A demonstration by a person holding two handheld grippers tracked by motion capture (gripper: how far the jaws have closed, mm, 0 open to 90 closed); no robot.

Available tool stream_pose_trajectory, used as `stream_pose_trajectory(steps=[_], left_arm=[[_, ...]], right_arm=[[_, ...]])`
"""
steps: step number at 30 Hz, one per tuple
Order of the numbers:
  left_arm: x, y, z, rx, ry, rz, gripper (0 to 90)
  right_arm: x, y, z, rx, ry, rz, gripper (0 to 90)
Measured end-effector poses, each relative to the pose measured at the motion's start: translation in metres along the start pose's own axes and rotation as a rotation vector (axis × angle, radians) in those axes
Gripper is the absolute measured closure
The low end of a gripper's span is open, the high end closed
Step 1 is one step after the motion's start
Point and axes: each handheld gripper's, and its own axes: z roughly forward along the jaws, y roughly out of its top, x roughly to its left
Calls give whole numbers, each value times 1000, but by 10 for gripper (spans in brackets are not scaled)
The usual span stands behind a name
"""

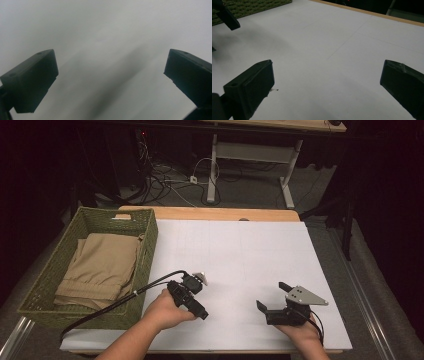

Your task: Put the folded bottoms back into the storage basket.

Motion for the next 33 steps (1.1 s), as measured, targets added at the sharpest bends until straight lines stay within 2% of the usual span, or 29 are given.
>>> stream_pose_trajectory(steps=[2, 4, 5, 6, 8, 10, 11, 13, 15, 17, 19, 20, 22, 24, 25, 26, 27, 29, 33], left_arm=[[-3, -8, -1, -90, -14, 10, 0], [-1, -18, -2, -207, -34, -12, 0], [0, -26, -3, -298, -55, -34, 0], [1, -31, -5, -354, -71, -39, 0], [3, -43, -10, -508, -89, -54, 0], [6, -55, -13, -616, -95, -71, 0], [6, -60, -13, -654, -75, -69, 0], [6, -72, -11, -712, 0, -42, 0], [7, -82, -8, -749, 43, -30, 0], [11, -95, -2, -799, 78, -43, 0], [15, -107, 7, -835, 83, -57, 0], [16, -110, 11, -840, 74, -64, 0], [21, -107, 7, -846, 31, -58, 0], [26, -106, 8, -872, 56, -63, 0], [29, -104, 11, -859, 55, -88, 0], [29, -99, 12, -819, 60, -92, 0], [28, -98, 13, -820, 51, -79, 0], [23, -97, 14, -809, 74, -33, 0], [18, -97, 14, -806, 101, 11, 0]], right_arm=[[0, -1, 0, -9, 6, 6, 3], [0, -1, 0, -11, 7, 10, 3], [1, -2, -1, -12, 8, 12, 3], [1, -2, -1, -15, 9, 14, 3], [2, -2, -2, -23, 10, 21, 3], [3, -2, -4, -41, 17, 27, 3], [4, -2, -6, -46, 17, 33, 3], [5, -3, -8, -58, 17, 38, 3], [8, -4, -13, -75, 6, 46, 3], [9, -6, -18, -88, 1, 48, 3], [9, -9, -23, -94, 2, 44, 3], [9, -12, -26, -100, -6, 43, 3], [8, -15, -30, -101, -21, 49, 3], [5, -17, -32, -111, -51, 56, 3], [4, -18, -32, -112, -58, 60, 3], [3, -18, -32, -111, -61, 62, 3], [2, -19, -32, -113, -67, 64, 3], [2, -20, -32, -109, -79, 66, 3], [5, -20, -37, -115, -87, 51, 3]])
